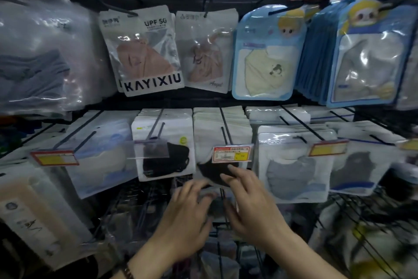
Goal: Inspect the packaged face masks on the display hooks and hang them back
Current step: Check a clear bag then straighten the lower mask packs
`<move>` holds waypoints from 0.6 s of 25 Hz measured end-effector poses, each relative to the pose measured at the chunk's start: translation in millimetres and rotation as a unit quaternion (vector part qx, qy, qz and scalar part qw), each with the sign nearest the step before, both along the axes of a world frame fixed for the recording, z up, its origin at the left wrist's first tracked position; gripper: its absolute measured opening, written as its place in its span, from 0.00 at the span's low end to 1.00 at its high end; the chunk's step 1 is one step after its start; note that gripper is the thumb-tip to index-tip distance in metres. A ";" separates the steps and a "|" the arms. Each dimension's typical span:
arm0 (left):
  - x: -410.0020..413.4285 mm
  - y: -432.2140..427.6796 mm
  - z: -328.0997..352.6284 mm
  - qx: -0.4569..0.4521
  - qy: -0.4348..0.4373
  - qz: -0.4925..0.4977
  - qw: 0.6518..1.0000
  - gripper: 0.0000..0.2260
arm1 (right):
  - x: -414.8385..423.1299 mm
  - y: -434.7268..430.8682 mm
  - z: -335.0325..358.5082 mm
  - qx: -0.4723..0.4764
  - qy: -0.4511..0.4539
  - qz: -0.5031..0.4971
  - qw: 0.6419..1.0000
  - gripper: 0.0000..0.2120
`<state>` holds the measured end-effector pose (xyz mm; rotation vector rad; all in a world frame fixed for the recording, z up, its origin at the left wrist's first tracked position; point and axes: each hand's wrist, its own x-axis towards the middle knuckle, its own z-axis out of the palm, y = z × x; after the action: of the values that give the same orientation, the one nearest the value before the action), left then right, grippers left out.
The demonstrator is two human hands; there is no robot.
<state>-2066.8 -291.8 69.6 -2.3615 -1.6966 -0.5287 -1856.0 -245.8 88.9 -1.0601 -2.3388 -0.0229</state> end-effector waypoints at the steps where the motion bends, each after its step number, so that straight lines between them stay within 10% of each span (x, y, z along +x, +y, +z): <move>1: 13.5 3.6 -2.1 -0.002 0.002 -0.016 1.000 0.23 | 19.4 -4.9 -5.6 0.003 0.005 -0.027 1.000 0.26; 8: 89.2 30.0 -0.2 -0.029 0.010 -0.102 0.994 0.34 | 134.5 -29.2 -23.7 0.010 -0.036 -0.235 0.971 0.31; 15: 137.7 55.2 -0.5 0.025 0.033 -0.082 0.996 0.37 | 179.4 12.2 -16.2 0.004 -0.085 -0.240 0.967 0.42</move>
<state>-1929.1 -236.6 69.2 -2.4672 -1.4543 -0.5065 -1676.6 -233.5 72.7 -1.6509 -2.1648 -0.3176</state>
